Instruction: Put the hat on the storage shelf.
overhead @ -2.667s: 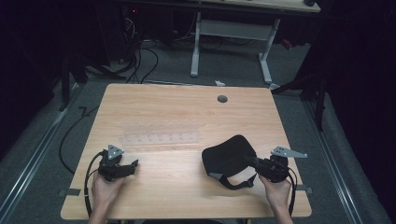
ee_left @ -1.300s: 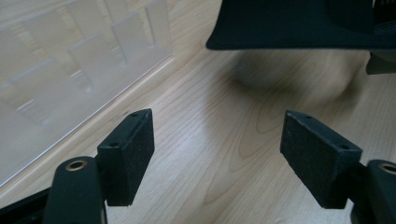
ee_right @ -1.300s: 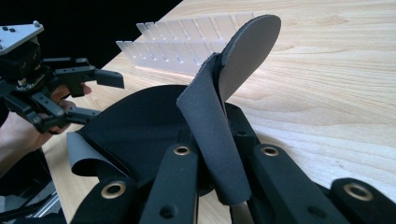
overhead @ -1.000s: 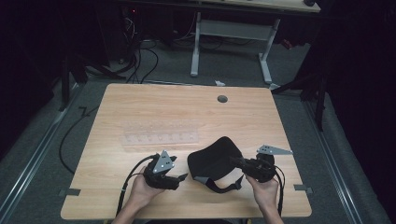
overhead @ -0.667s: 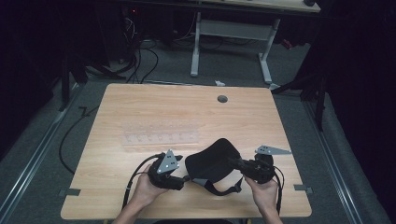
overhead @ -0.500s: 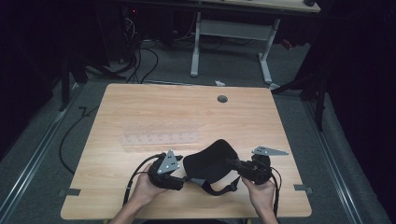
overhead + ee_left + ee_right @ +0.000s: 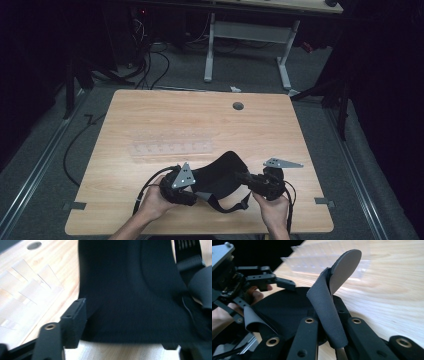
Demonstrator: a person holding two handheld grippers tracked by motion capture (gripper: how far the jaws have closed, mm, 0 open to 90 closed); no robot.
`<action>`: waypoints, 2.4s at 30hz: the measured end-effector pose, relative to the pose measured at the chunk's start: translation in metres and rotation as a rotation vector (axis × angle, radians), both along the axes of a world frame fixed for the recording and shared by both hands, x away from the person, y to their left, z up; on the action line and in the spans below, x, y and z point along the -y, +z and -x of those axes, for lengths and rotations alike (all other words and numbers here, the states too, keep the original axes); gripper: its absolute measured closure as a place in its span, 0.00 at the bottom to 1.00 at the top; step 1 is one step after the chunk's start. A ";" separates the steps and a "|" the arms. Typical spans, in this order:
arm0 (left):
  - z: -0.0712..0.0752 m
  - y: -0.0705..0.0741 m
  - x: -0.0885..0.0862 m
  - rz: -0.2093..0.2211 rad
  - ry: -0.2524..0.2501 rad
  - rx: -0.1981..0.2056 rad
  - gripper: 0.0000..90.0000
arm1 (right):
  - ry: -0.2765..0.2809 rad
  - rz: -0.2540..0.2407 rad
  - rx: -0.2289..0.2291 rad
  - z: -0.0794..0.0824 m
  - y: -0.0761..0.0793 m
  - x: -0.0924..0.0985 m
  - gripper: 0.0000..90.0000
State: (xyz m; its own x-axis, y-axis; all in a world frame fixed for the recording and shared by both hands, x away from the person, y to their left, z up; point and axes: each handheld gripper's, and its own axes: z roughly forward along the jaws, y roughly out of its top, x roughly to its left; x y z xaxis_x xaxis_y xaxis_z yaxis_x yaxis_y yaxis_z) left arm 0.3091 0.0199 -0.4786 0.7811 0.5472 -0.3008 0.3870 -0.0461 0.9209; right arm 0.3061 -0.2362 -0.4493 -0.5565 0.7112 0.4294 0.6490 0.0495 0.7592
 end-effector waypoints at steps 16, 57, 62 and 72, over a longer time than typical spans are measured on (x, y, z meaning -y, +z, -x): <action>-0.001 0.002 0.031 -0.003 -0.022 0.029 0.86 | 0.095 -0.013 -0.001 -0.022 0.010 0.025 0.90; -0.019 0.032 -0.055 0.249 0.128 -0.074 0.95 | -0.353 0.496 0.053 -0.049 -0.081 0.075 0.49; -0.025 0.035 -0.066 0.260 0.164 -0.072 0.95 | -0.362 0.464 0.039 -0.051 -0.081 0.079 0.49; -0.037 0.045 -0.092 0.317 0.249 -0.077 0.95 | -0.363 0.474 0.041 -0.050 -0.081 0.077 0.45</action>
